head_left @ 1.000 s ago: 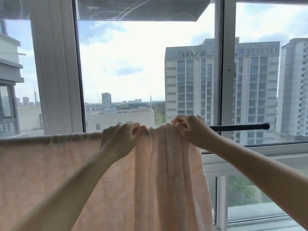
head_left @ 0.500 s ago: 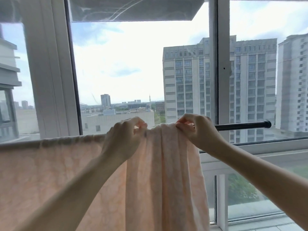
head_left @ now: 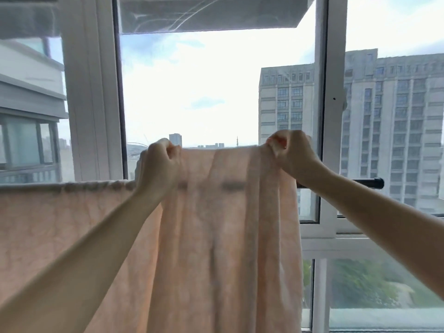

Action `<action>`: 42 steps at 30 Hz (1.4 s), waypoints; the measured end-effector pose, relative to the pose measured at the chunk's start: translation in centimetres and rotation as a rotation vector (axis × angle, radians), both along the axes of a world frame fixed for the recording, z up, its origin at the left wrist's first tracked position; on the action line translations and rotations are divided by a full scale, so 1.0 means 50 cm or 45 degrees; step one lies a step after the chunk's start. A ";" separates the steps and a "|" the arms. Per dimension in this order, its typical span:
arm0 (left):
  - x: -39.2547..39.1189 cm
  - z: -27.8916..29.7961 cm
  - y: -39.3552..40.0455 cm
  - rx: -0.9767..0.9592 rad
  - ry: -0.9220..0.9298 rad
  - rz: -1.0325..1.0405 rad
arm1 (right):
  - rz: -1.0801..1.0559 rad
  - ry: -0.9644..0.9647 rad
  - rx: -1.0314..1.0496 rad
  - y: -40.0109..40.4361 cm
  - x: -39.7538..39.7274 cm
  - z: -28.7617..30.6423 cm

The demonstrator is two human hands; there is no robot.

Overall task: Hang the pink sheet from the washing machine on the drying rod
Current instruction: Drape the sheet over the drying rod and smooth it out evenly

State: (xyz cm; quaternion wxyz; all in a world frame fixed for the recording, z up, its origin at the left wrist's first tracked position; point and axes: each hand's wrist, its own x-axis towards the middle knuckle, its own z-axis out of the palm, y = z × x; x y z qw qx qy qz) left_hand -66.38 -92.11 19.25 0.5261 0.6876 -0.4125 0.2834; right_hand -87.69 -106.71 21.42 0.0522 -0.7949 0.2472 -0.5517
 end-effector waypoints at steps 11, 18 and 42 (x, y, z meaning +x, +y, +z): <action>-0.149 -0.046 -0.040 0.444 -0.302 -0.403 | 0.449 0.655 0.058 -0.046 -0.097 -0.038; -0.171 -0.058 -0.064 0.329 -0.340 -0.296 | 0.452 0.755 -0.207 -0.049 -0.112 -0.062; -0.253 -0.067 -0.031 0.212 -0.441 0.101 | 0.638 0.752 -0.176 -0.066 -0.073 -0.014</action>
